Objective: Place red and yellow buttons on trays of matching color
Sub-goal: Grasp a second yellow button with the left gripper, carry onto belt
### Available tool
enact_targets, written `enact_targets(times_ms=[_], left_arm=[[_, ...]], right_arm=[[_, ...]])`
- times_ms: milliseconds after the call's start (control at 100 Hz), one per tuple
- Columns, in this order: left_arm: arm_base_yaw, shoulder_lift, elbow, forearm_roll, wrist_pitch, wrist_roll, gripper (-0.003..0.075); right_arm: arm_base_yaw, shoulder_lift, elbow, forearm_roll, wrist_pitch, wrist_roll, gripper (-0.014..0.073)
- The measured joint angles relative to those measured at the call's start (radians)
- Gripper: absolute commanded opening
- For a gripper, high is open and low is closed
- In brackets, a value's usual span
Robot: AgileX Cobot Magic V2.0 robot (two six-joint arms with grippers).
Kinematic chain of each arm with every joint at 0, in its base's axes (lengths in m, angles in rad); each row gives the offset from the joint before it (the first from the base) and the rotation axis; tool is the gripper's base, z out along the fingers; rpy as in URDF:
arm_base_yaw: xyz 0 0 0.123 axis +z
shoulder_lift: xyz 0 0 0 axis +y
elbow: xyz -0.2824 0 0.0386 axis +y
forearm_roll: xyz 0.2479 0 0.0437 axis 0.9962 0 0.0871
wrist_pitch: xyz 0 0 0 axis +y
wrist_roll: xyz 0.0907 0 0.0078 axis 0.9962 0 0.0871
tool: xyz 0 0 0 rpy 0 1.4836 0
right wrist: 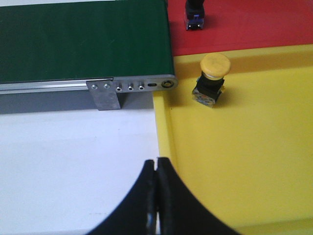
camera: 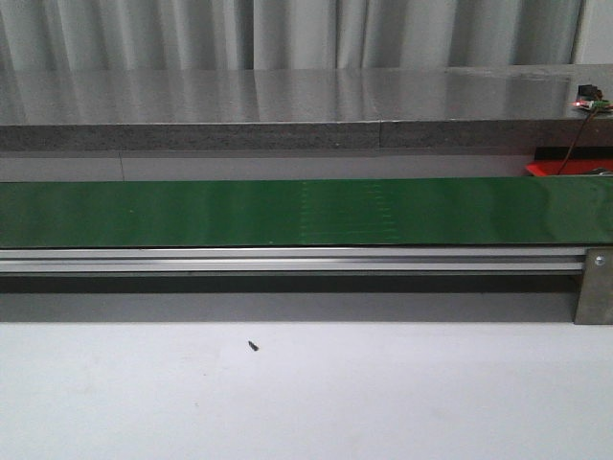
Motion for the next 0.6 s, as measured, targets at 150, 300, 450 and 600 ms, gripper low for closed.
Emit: enact_targets(times_ms=[150, 300, 450, 600], left_arm=[[0.0, 0.001, 0.0, 0.0, -0.007, 0.0, 0.0265], [0.0, 0.002, 0.0, 0.0, -0.007, 0.0, 0.0186], [0.0, 0.002, 0.0, 0.0, -0.007, 0.0, 0.0171], [0.0, -0.012, 0.0, 0.0, 0.008, 0.0, 0.0171]], right_arm=[[0.0, 0.0, 0.0, 0.0, 0.0, 0.0, -0.0059], [0.0, 0.0, 0.0, 0.0, 0.0, 0.0, -0.0059], [0.0, 0.0, 0.0, 0.0, 0.0, 0.0, -0.0059], [0.0, 0.0, 0.0, 0.0, 0.0, 0.0, -0.0059]])
